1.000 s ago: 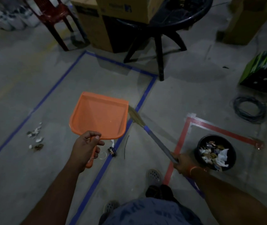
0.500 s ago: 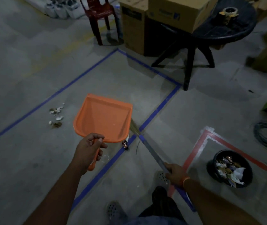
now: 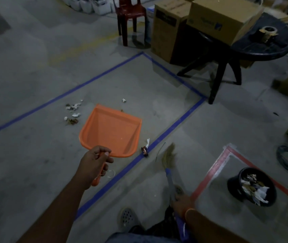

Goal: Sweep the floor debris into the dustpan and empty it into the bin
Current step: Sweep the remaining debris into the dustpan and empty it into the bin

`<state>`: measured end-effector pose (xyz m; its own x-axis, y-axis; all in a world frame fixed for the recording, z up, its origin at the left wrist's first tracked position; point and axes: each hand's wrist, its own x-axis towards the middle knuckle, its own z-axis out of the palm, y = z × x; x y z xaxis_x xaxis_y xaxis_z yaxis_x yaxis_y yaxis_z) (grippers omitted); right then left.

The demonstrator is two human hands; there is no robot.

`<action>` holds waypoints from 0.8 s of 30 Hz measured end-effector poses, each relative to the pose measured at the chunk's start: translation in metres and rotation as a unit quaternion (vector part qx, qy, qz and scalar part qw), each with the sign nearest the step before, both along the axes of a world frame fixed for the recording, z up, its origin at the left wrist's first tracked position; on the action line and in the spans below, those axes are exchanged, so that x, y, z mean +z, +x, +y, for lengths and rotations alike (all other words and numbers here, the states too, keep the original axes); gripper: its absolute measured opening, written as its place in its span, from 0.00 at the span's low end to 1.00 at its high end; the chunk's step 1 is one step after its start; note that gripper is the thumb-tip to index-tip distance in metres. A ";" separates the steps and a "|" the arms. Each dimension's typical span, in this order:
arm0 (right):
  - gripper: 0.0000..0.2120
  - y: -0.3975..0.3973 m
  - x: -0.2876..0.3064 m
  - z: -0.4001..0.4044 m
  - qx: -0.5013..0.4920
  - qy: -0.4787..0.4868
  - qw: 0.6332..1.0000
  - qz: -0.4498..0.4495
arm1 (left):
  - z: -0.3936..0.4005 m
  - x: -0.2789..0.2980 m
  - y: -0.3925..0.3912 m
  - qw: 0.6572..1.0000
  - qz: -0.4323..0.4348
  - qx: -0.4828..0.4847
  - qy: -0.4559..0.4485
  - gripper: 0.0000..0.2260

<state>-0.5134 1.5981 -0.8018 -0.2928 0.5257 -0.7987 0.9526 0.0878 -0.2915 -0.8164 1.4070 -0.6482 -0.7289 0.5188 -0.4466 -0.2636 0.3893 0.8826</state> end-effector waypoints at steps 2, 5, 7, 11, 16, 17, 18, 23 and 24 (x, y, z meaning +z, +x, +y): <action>0.15 -0.021 -0.002 -0.017 0.009 -0.010 0.999 0.030 | -0.019 0.001 -0.007 1.000 -0.002 0.014 0.005 0.05; 0.16 -0.066 0.004 -0.033 0.054 -0.040 0.994 0.081 | -0.048 0.002 -0.017 0.999 -0.002 0.046 0.002 0.05; 0.17 -0.098 0.019 -0.042 0.036 -0.073 0.988 0.133 | -0.067 0.002 -0.024 0.998 0.004 0.070 -0.001 0.05; 0.22 -0.143 0.042 -0.056 0.004 -0.095 0.975 0.202 | -0.107 0.002 -0.040 0.993 0.008 0.120 -0.004 0.05; 0.20 -0.167 0.045 -0.077 -0.044 -0.087 0.973 0.211 | -0.141 -0.003 -0.057 0.983 -0.003 0.186 0.001 0.05; 0.17 -0.173 0.042 -0.081 -0.044 -0.075 0.976 0.201 | -0.144 -0.005 -0.060 0.981 -0.006 0.194 0.001 0.05; 0.14 -0.177 0.038 -0.085 -0.039 -0.064 0.978 0.193 | -0.147 -0.006 -0.064 0.980 -0.010 0.201 0.001 0.06; 0.05 -0.211 0.016 -0.096 -0.013 -0.079 0.988 0.132 | -0.153 -0.009 -0.089 0.979 -0.015 0.204 0.003 0.06; 0.05 -0.222 0.013 -0.098 -0.005 -0.086 0.988 0.126 | -0.154 -0.008 -0.096 0.979 -0.012 0.202 0.002 0.06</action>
